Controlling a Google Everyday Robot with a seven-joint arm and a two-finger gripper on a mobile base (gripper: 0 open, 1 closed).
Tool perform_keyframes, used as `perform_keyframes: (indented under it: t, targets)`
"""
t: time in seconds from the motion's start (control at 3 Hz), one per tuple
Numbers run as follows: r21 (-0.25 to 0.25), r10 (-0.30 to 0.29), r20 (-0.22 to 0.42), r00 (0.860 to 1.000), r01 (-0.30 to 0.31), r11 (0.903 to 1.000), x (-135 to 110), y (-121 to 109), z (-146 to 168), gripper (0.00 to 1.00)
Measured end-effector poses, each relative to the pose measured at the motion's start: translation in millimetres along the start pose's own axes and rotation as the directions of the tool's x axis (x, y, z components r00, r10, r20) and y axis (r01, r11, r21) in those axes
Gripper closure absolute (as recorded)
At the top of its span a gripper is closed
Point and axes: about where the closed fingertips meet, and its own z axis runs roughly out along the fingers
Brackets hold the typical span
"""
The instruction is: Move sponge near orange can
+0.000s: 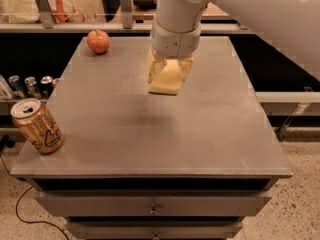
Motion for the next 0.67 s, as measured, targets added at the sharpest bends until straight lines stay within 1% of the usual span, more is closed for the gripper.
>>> perform_keyframes:
  t: [0.33,0.67]
  targets:
    - [-0.002,-0.102,0.007,0.995,0.102,0.9948,-1.2,1.3,-0.8,1.0]
    - [-0.014,-0.128,0.012,0.992,0.128,0.9917,0.6,7.4,-2.8,1.0]
